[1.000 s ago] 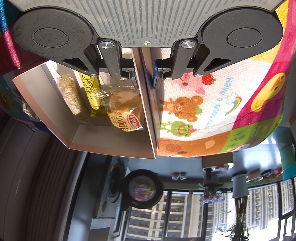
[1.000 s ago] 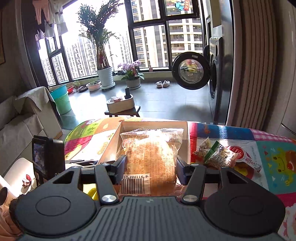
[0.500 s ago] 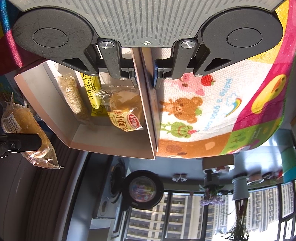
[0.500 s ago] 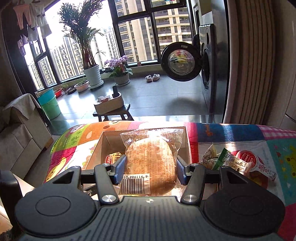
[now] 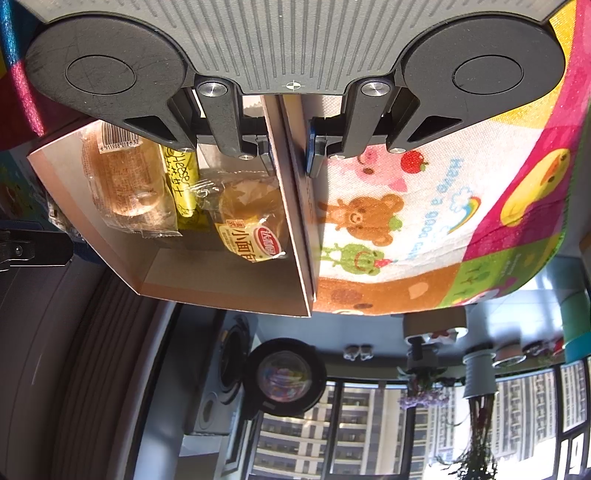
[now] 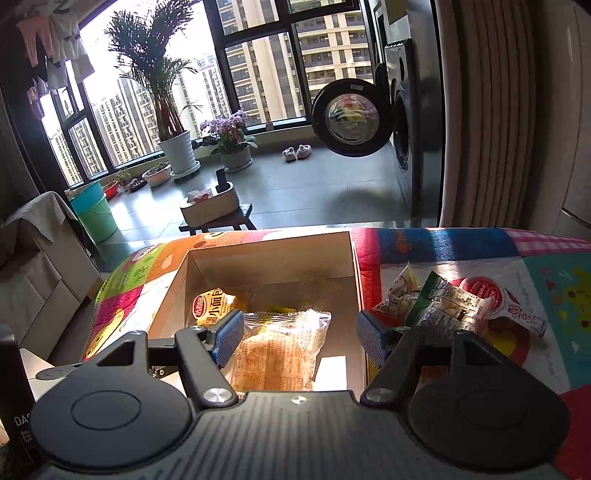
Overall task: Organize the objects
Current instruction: 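Carry the bread loaf into the box and open the right gripper, then move the right gripper back toward the remaining snack packets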
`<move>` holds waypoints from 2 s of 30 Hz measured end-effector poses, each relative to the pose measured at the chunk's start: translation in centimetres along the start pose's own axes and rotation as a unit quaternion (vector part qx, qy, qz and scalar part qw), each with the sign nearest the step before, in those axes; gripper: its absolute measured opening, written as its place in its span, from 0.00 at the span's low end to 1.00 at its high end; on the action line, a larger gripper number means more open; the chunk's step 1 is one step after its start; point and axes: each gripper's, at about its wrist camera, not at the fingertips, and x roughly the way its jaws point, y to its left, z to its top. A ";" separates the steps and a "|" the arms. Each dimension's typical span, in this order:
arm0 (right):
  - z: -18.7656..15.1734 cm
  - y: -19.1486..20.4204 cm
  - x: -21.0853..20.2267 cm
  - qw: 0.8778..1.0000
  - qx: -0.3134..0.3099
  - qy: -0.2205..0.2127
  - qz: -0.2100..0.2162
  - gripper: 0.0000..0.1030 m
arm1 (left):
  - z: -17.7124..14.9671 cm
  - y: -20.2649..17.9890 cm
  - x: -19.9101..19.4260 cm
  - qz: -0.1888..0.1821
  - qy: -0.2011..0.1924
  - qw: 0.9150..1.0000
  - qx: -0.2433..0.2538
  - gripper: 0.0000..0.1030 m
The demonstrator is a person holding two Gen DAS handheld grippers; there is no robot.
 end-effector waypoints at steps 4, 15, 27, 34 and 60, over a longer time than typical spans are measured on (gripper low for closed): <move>-0.8 -2.1 -1.3 1.000 0.007 -0.002 -0.025 0.69 | 0.0 0.0 0.0 -0.001 0.000 1.000 0.000 0.17; -4.7 -9.4 -3.8 0.991 0.037 0.019 -0.125 0.73 | -0.1 0.1 -0.1 0.001 0.001 1.000 -0.002 0.17; -4.3 -9.6 -0.1 0.990 0.006 0.030 -0.135 0.77 | -0.1 0.1 -0.2 0.001 0.002 1.000 -0.001 0.17; -0.5 -9.2 2.2 0.996 0.024 0.005 -0.091 0.76 | 0.0 0.2 -0.3 -0.001 0.004 1.000 -0.001 0.17; -0.1 -11.7 2.1 0.995 0.006 0.042 -0.087 0.66 | -0.1 0.3 -0.2 -0.005 0.005 1.000 -0.002 0.18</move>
